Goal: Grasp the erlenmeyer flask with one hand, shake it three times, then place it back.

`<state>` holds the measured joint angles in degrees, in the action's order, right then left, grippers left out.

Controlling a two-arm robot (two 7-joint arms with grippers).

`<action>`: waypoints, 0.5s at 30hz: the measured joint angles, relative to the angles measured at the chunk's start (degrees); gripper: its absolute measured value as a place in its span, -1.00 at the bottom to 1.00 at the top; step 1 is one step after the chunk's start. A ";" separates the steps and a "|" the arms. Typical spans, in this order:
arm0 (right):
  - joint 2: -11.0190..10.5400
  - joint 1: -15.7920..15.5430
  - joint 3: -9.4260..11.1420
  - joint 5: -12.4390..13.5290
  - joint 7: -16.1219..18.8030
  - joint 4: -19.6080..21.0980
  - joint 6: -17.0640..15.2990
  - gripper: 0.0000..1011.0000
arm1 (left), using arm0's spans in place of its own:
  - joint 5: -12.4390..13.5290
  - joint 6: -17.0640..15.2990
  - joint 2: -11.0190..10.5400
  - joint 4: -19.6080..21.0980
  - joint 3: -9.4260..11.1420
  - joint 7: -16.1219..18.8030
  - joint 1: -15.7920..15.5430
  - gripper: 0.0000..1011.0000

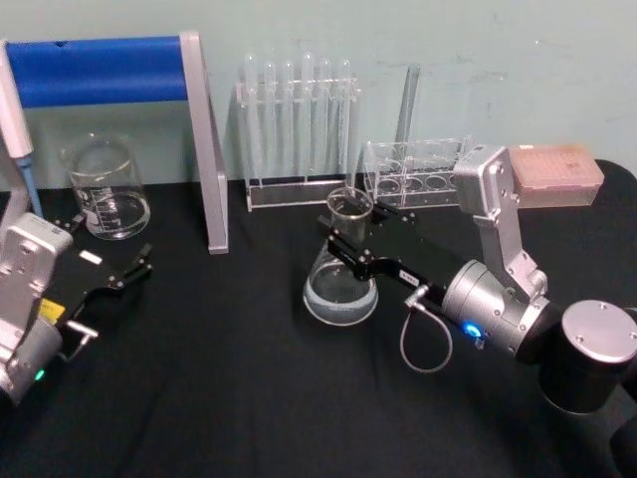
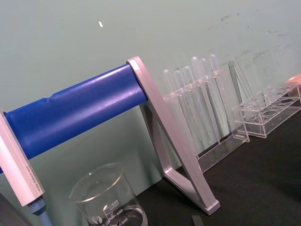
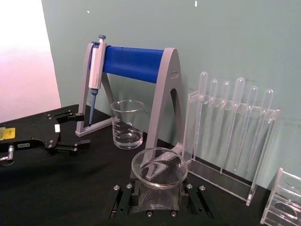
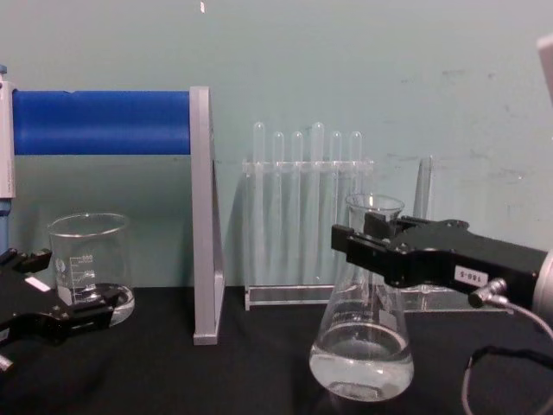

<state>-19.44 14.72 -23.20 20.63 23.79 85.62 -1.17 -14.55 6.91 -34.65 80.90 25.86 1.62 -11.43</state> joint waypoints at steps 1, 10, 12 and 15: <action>0.03 -0.03 -0.12 -0.09 0.19 -0.33 0.50 -0.11 | 0.00 0.00 0.00 0.00 0.00 0.00 0.00 0.98; 0.37 -0.26 -0.69 -0.66 0.65 -1.99 1.90 -0.11 | 0.00 0.00 0.00 0.00 0.00 0.00 0.00 0.98; 0.43 -0.29 -0.75 -0.76 0.67 -2.25 2.04 -0.11 | 0.00 0.00 0.00 0.00 0.00 0.00 0.00 0.98; 0.61 -0.30 -0.85 -1.03 0.68 -2.92 2.32 -0.11 | 0.00 0.00 0.00 0.00 0.00 0.00 0.00 0.98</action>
<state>-18.83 14.43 -24.05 19.61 24.47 82.69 1.14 -14.55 6.91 -34.65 80.90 25.86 1.62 -11.43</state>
